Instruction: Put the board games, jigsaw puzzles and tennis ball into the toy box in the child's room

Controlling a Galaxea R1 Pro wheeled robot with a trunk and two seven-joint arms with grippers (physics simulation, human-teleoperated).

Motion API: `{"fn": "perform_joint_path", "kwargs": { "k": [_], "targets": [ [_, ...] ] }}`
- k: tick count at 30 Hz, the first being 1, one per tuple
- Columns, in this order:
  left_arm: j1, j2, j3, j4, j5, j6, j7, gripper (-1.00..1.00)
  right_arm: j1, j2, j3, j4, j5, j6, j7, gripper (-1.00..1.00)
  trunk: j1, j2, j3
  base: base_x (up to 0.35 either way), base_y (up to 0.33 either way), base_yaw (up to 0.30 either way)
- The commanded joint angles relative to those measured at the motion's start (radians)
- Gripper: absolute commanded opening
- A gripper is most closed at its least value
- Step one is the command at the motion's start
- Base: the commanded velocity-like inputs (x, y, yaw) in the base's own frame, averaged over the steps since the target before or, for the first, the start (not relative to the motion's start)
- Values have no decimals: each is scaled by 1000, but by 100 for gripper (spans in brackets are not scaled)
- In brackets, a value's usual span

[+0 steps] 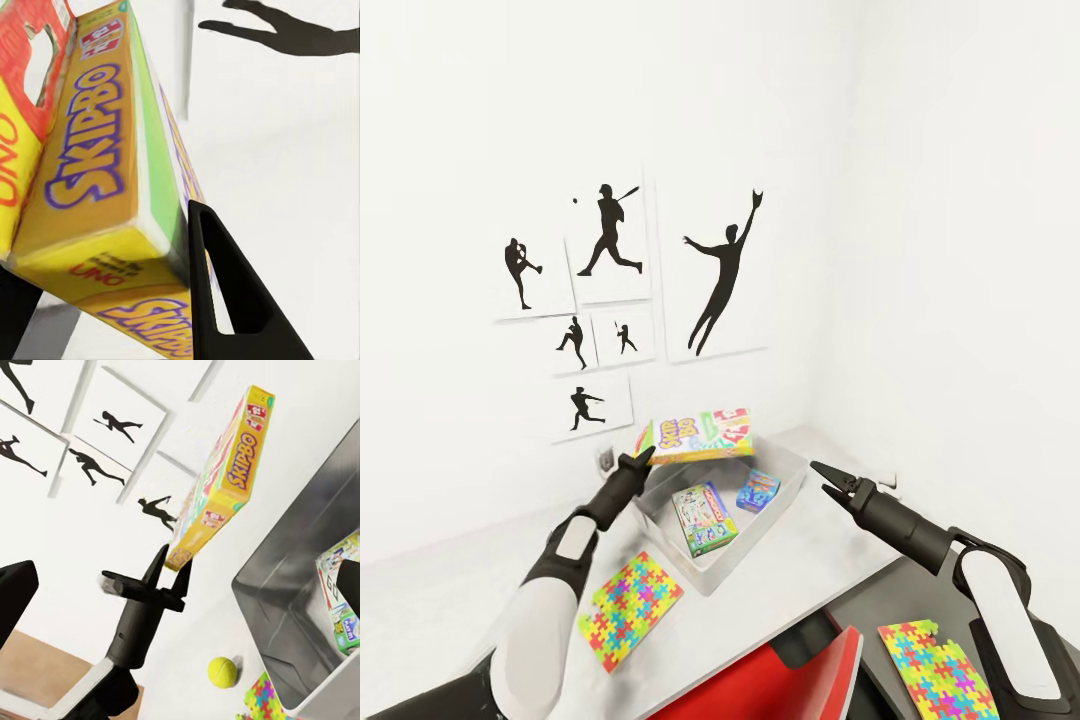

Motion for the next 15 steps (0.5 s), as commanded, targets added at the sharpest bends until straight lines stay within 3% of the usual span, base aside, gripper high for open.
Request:
{"fn": "perform_joint_path", "kwargs": {
  "k": [1, 3, 5, 12, 15],
  "targets": [
    [1, -1, 5, 1, 19, 7, 12, -100, -1, 0, -1, 0, 6, 5, 7, 100, 0, -2, -2, 0, 0, 0],
    [8, -1, 4, 12, 62, -31, 60, -100, -1, 0, -1, 0, 6, 4, 6, 100, 0, -2, -2, 0, 0, 0],
    [11, -1, 3, 56, 81, -86, 90, -100, -1, 0, -1, 0, 6, 3, 5, 100, 0, -2, -2, 0, 0, 0],
    [13, -1, 2, 170, 106, -259, 106, -100, -1, 0, -1, 1, 7, 3, 4, 100, 0, -2, -2, 0, 0, 0],
    [13, -1, 2, 190, 108, -287, 106, -100, -1, 0, -1, 2, 7, 3, 4, 100, 0, -2, -2, 0, 0, 0]
  ]
}}
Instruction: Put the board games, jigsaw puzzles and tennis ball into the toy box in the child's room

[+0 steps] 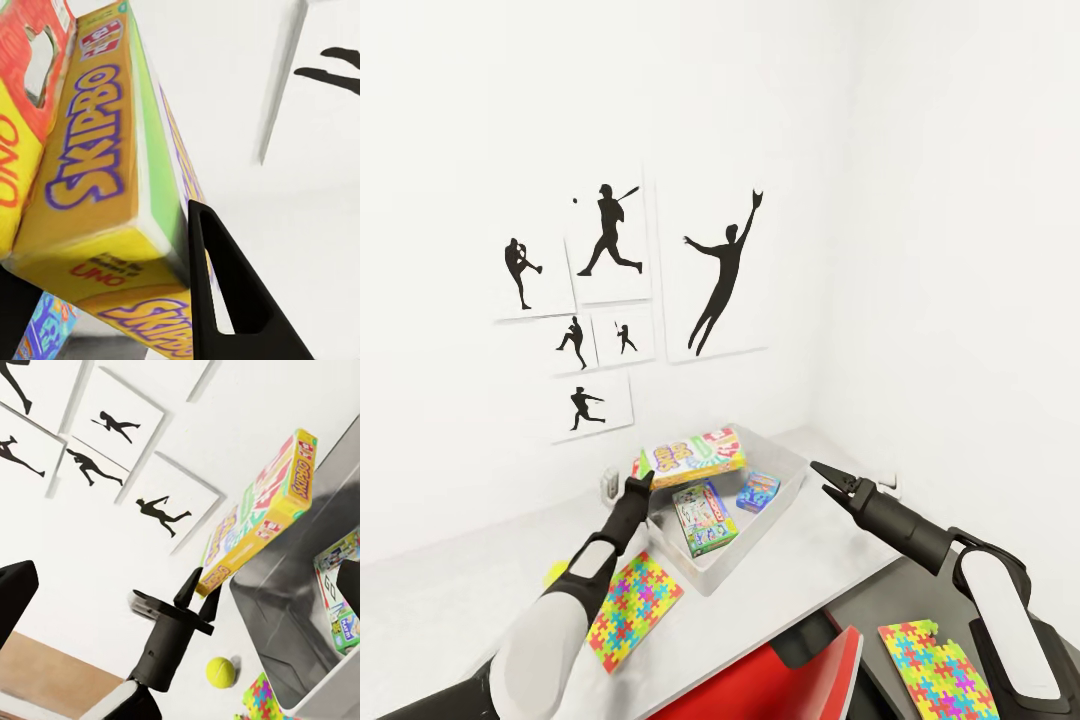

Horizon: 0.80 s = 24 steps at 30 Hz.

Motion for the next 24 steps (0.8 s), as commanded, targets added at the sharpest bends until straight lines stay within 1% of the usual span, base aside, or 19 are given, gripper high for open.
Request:
{"fn": "perform_joint_path", "kwargs": {
  "k": [1, 10, 14, 16, 18, 21, 24],
  "targets": [
    [-1, -1, 3, 13, 10, 5, -3, -100, -1, 0, -1, 0, 6, 5, 7, 100, 0, -2, -2, 0, 0, 0],
    [-2, -1, 1, 73, 11, -14, -6, -100, -1, 0, -1, 0, 5, 5, 8, 100, 0, -2, -2, 0, 0, 0],
    [-4, -1, 0, 120, 11, -20, -4, -100, -1, 0, -1, 0, 5, 5, 9, 100, 0, -2, -2, 0, 0, 0],
    [-6, -1, 5, 132, -3, -32, -16, -100, -1, 12, -3, 3, 16, -7, 6, 100, 0, -2, -2, 0, 0, 0],
    [-7, -1, 6, 143, -11, -43, -27, -100, -1, 23, -3, 3, 19, -18, 6, 100, 0, -2, -2, 0, 0, 0],
    [-6, -1, 6, 160, -12, -60, -34, -100, -1, 24, -4, 4, 19, -15, 6, 100, 0, -2, -2, 0, 0, 0],
    [1, -1, -14, 177, -15, -77, -51, -100, -1, 28, -3, 20, 29, -31, 8, 100, 0, -2, -2, 0, 0, 0]
  ]
}}
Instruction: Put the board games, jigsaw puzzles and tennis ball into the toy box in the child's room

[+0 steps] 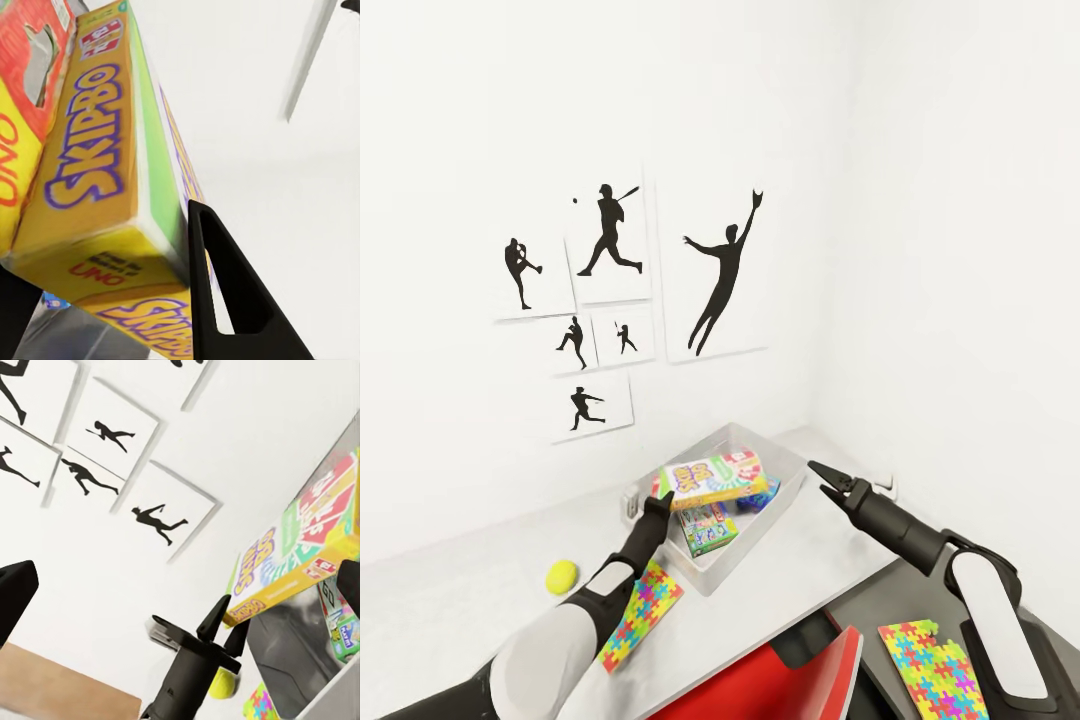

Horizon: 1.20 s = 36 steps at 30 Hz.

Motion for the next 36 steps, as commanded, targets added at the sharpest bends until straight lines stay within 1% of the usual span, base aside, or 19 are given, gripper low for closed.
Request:
{"fn": "perform_joint_path", "kwargs": {
  "k": [1, 6, 8, 16, 22, 36],
  "targets": [
    [1, 0, -7, -1, 9, 11, -8, -100, -1, 0, -1, 6, 7, -1, 7, 100, 0, -2, -2, 0, 0, 0],
    [5, 1, -44, 1, 8, 34, -36, -100, -1, 1, 4, 34, 15, -29, 12, 100, 0, -2, -2, 0, 0, 0],
    [5, 1, -49, 1, 8, 35, -48, -100, -1, 1, 4, 45, 15, -39, 12, 100, 0, -2, -2, 0, 0, 0],
    [5, 1, -51, -1, 7, 34, -90, -100, -1, 2, 5, 52, 16, -41, 13, 100, 0, -2, -2, 0, 0, 0],
    [5, 1, -51, -3, 9, 35, -85, -100, -1, 3, 6, 52, 16, -41, 13, 100, 0, -2, -2, 0, 0, 0],
    [5, 0, -40, -4, 17, 36, -98, -100, -1, 2, 6, 53, 16, -41, 13, 100, 0, -2, -2, 0, 0, 0]
  ]
}}
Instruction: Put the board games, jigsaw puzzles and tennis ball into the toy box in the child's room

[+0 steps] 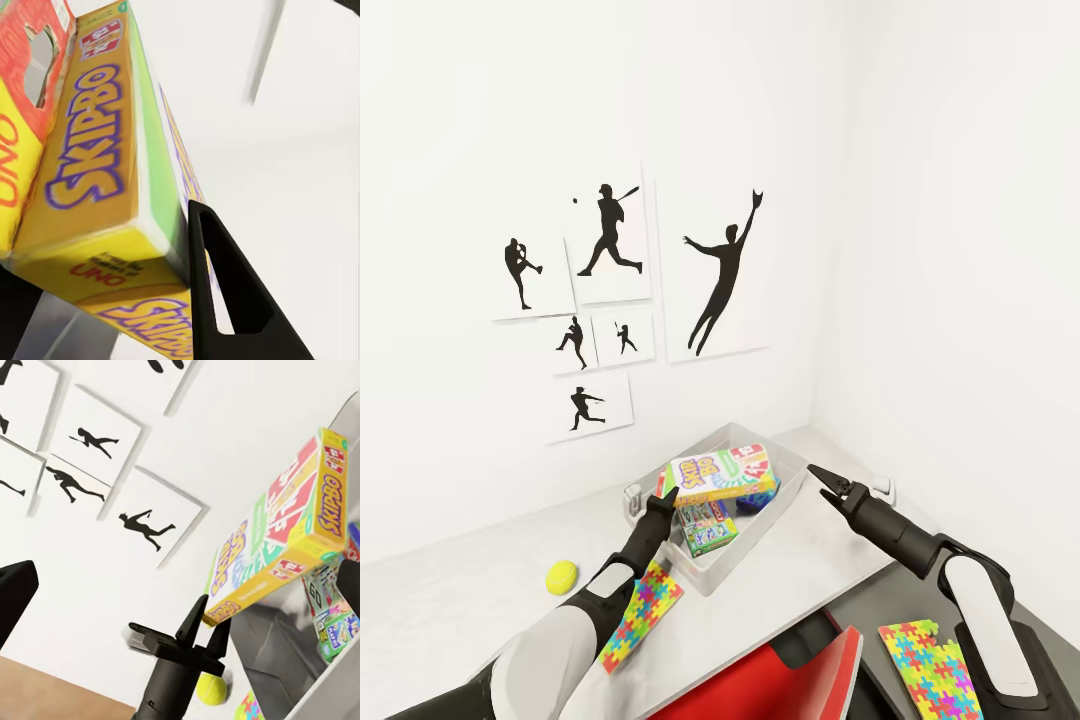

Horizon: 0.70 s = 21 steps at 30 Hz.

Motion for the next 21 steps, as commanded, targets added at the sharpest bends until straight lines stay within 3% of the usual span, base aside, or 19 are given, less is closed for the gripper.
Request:
{"fn": "perform_joint_path", "kwargs": {
  "k": [1, 21],
  "targets": [
    [0, 0, -1, -1, 10, 9, -5, -100, -1, 0, -2, 0, 3, 5, 5, 100, 0, -2, -2, 0, 0, 0],
    [-2, 0, 3, -1, 27, 27, -6, -100, -1, 0, -3, 0, 3, 5, 5, 100, 0, -2, -2, 0, 0, 0]
  ]
}}
